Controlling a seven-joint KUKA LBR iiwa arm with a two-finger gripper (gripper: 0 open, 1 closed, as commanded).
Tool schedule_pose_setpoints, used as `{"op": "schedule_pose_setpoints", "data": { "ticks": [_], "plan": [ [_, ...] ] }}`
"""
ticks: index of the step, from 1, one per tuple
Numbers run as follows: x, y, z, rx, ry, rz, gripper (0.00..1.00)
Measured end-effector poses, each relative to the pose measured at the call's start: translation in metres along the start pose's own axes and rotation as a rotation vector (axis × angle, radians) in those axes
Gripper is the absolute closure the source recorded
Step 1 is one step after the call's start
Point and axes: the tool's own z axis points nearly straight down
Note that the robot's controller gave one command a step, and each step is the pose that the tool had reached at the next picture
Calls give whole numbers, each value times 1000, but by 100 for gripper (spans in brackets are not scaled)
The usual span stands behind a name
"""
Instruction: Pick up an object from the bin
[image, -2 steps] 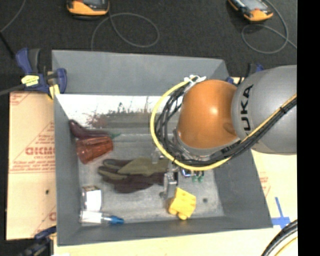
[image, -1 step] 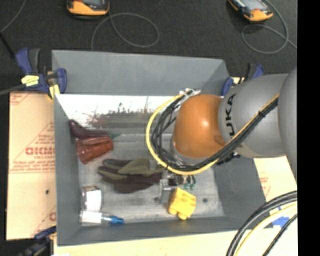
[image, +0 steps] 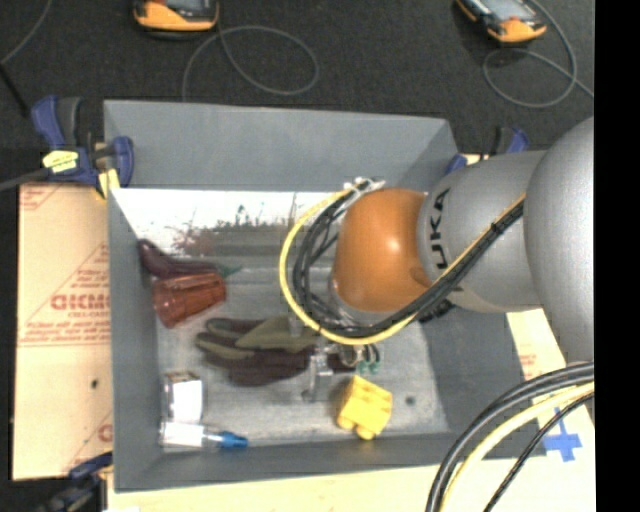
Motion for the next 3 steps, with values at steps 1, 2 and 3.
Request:
{"op": "schedule_pose_setpoints", "data": {
  "ticks": [1,2,3],
  "plan": [
    [-46,24,12,-4,-7,230,100],
    [-46,24,12,-4,-6,230,100],
    [-45,23,-23,-3,3,231,100]
  ]
}}
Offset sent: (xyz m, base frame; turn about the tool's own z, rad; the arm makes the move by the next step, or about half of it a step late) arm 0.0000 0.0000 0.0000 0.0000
